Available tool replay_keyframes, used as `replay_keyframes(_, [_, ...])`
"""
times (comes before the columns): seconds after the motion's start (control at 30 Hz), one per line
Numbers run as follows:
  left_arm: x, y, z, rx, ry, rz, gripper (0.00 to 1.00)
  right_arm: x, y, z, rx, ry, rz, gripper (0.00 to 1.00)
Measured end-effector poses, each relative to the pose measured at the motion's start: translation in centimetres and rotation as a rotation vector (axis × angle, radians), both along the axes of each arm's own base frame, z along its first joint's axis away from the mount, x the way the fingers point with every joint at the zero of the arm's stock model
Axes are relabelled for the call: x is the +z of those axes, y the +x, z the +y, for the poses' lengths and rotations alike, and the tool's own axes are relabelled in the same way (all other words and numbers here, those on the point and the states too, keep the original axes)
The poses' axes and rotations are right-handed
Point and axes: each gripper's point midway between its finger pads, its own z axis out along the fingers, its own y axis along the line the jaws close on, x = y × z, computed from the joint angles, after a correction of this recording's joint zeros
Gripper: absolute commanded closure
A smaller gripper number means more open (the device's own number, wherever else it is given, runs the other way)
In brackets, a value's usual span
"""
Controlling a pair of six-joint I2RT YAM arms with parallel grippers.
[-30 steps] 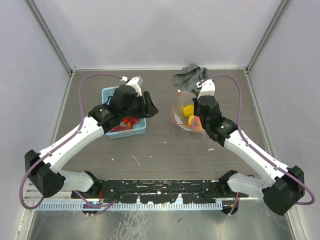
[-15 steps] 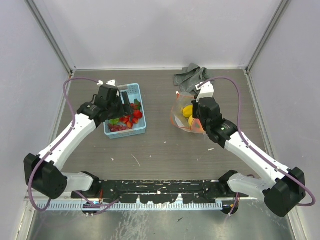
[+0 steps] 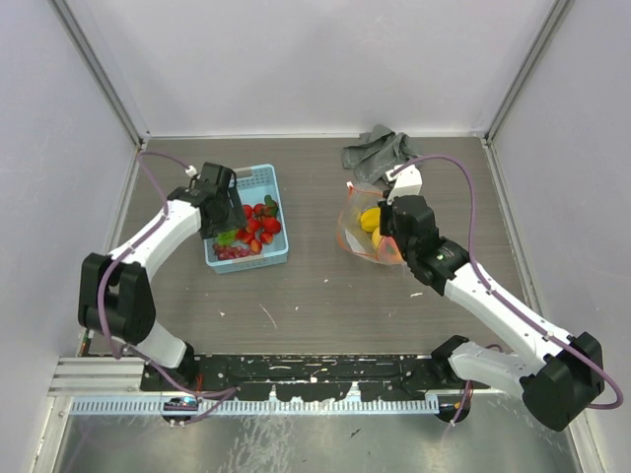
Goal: Place the food in the zip-top bag and seal the zipper
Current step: Pick up the fake fruit from the bin.
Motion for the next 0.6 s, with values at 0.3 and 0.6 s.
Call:
replay_keyframes(0.3, [-3.0, 1.8, 1.2, 0.027, 0.09, 0.072, 0.37, 0.0, 0.0, 0.1, 0.003, 0.002, -0.001, 1.0])
replay_keyframes(0.6, [-4.7, 2.7, 1.8, 0.038, 0.121, 0.097, 0.62, -0.4, 0.2, 0.2, 0.003, -0.006, 0.008, 1.0])
